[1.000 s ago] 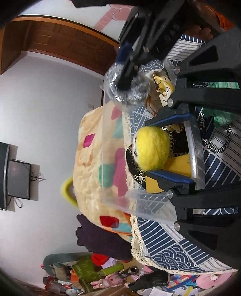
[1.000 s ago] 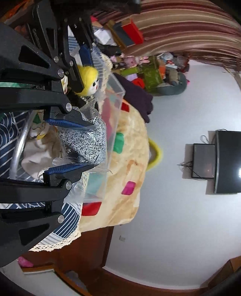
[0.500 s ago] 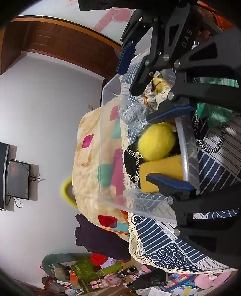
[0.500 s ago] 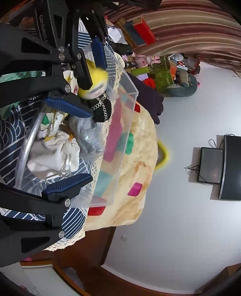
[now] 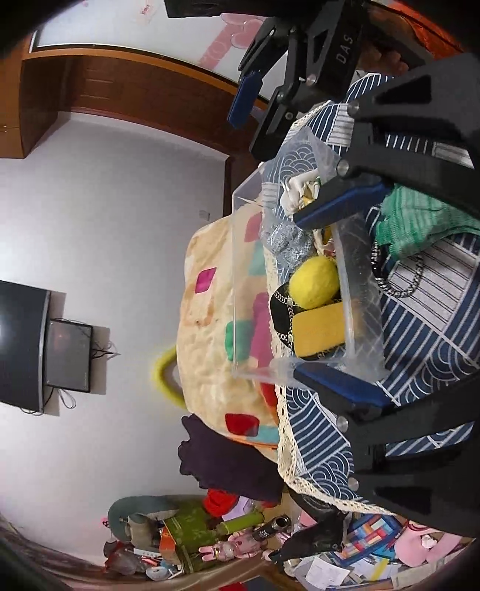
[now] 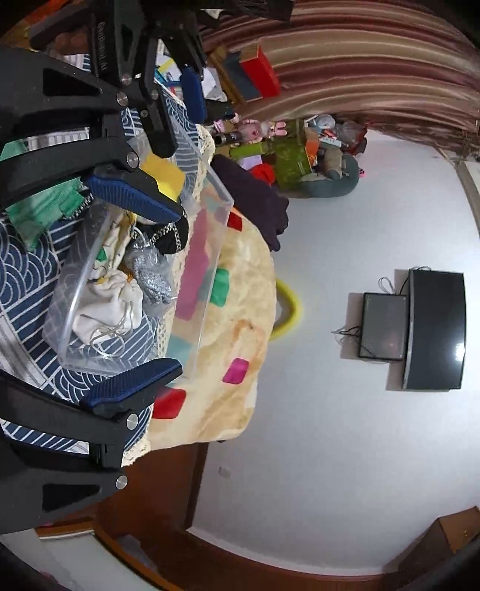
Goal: Organize soft objects
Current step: 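Grasp the black-and-white cord loop with the left gripper while the right grasps the green glove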
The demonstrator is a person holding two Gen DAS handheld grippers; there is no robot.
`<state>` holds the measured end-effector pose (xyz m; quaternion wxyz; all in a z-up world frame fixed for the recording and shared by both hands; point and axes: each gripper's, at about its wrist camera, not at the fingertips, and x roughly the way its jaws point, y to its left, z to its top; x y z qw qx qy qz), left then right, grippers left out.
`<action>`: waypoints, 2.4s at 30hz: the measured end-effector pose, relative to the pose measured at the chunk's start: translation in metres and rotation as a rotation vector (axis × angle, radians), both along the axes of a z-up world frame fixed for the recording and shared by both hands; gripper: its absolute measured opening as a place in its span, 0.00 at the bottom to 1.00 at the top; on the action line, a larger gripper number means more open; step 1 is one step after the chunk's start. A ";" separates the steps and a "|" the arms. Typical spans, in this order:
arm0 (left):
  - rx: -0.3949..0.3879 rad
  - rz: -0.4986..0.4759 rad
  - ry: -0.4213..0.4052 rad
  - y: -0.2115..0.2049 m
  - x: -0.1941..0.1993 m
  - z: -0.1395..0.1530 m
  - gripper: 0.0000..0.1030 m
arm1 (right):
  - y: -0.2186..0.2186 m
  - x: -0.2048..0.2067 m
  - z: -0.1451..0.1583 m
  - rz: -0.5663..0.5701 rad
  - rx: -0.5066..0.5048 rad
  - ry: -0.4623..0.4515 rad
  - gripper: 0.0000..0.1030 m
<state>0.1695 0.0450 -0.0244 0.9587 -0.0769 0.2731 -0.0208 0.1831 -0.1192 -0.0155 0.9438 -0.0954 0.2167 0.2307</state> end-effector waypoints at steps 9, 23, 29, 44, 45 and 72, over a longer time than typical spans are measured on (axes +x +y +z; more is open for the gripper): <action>0.041 -0.015 0.039 -0.001 -0.032 -0.011 0.74 | -0.009 -0.023 -0.006 0.038 0.045 0.013 0.72; 0.019 -0.004 0.147 0.007 -0.055 -0.056 0.74 | 0.014 -0.031 -0.069 0.152 0.003 0.215 0.74; -0.026 -0.013 0.186 0.007 -0.058 -0.070 0.74 | 0.027 -0.019 -0.095 0.180 -0.046 0.328 0.74; -0.011 -0.045 0.218 -0.010 -0.040 -0.075 0.74 | 0.009 -0.036 -0.091 0.184 -0.035 0.268 0.19; -0.010 -0.047 0.219 -0.011 -0.037 -0.075 0.74 | 0.004 -0.036 -0.087 0.173 -0.022 0.258 0.19; -0.008 -0.088 0.325 -0.039 0.026 -0.097 0.26 | -0.048 -0.043 -0.070 0.075 0.084 0.190 0.19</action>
